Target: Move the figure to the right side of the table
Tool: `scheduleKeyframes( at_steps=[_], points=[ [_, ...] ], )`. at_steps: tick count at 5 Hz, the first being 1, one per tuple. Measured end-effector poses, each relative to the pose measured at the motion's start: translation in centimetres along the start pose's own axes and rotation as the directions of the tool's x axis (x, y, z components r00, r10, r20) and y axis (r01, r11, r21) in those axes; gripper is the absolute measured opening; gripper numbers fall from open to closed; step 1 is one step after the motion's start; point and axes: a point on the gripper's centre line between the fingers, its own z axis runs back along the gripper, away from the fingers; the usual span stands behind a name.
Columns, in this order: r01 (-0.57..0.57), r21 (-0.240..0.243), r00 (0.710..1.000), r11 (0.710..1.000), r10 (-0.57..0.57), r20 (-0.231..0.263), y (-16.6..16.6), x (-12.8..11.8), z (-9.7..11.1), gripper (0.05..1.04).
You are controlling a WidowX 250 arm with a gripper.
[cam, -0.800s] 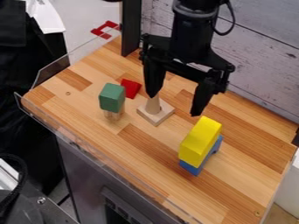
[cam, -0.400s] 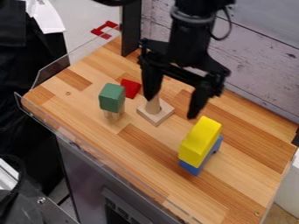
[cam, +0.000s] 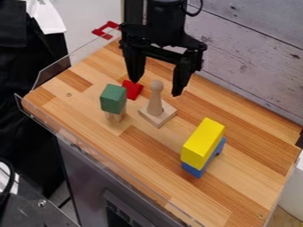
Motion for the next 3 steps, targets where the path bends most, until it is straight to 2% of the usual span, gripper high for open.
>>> scheduleKeyframes(
  at_steps=[3],
  points=[
    [0.043,-0.005,0.997,0.999,-0.044,-0.069,0.6,3.3,-1.5,0.999]
  ],
)
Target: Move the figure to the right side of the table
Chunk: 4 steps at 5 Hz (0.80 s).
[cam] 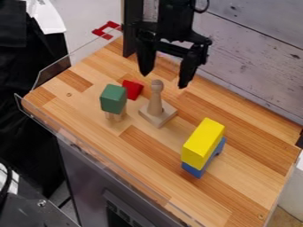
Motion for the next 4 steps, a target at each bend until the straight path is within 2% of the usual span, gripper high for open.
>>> scheduleKeyframes(
  at_steps=[2,4],
  points=[
    [-0.02,-0.004,0.999,1.0,0.02,-0.035,1.1,0.5,-0.6,0.999],
    [-0.028,-0.012,0.995,1.0,0.026,-0.099,1.2,0.4,-2.5,1.0]
  ],
)
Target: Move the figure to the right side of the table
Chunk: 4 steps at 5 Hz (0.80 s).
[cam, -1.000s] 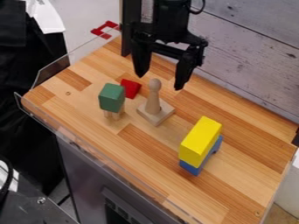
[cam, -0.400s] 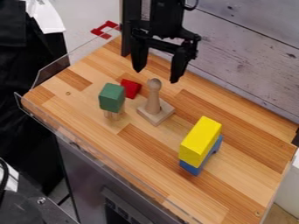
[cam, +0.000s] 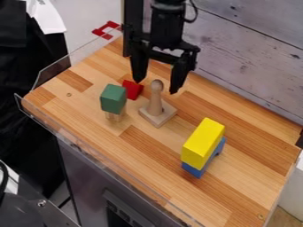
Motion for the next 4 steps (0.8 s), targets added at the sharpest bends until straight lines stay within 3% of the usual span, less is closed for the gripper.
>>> scheduleKeyframes(
  at_steps=[1,3,4],
  points=[
    [0.0,-0.008,0.999,1.0,0.0,-0.032,-0.08,0.11,-1.12,0.947],
    [-0.016,-0.016,1.0,1.0,0.016,-0.025,-0.15,0.52,-1.67,0.381],
    [-0.021,-0.015,0.999,1.0,0.02,-0.031,-0.23,0.41,-1.67,0.344]
  ],
)
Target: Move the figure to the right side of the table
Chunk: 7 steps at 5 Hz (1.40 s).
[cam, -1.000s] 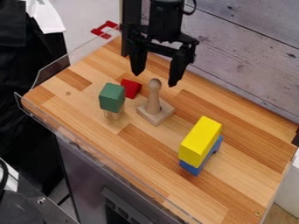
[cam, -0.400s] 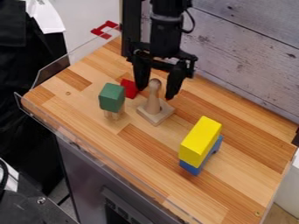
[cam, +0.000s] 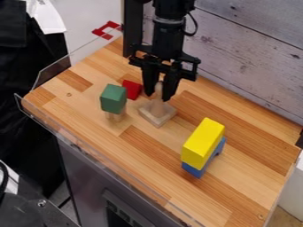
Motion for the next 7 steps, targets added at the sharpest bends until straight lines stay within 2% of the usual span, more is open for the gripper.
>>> scheduleKeyframes(
  at_steps=[1,2,3,4,6,7],
  points=[
    [0.006,0.035,1.0,0.999,-0.006,-0.006,-0.2,-0.2,0.6,0.344],
    [0.064,0.058,0.997,0.996,-0.067,0.043,-2.1,0.0,2.6,0.344],
    [0.104,0.064,0.992,0.993,-0.108,0.066,-3.6,0.8,3.4,0.344],
    [0.129,0.036,0.99,0.991,-0.131,0.052,-4.9,1.4,2.4,0.344],
    [0.139,0.064,0.99,0.988,-0.141,0.028,-6.8,2.3,-0.9,0.344],
    [0.133,0.06,0.989,0.989,-0.136,0.051,-7.1,2.9,-1.0,0.344]
  ],
)
